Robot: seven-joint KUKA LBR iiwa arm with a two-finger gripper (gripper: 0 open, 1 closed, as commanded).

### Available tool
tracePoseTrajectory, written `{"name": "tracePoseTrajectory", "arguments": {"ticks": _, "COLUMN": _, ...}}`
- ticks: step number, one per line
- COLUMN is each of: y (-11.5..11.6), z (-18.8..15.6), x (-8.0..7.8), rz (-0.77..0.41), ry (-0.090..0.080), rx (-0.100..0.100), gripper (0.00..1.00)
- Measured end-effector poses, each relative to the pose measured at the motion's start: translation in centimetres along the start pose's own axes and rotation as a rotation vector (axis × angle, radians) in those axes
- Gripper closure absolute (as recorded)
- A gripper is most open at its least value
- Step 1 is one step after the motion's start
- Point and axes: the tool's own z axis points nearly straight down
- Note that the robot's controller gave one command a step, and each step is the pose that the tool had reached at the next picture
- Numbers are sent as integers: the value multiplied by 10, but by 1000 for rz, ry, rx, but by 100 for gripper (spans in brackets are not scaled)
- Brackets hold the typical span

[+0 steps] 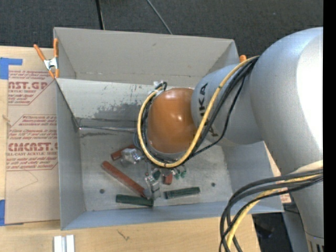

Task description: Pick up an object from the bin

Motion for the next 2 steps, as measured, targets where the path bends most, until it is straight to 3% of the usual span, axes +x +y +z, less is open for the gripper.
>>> {"name": "tracePoseTrajectory", "arguments": {"ticks": 1, "y": 5, "z": 0, "x": 4, "rz": -10, "ry": -1, "rx": 1, "gripper": 0}}
{"name": "tracePoseTrajectory", "arguments": {"ticks": 2, "y": 32, "z": 0, "x": 3, "rz": 44, "ry": 2, "rx": 2, "gripper": 0}}
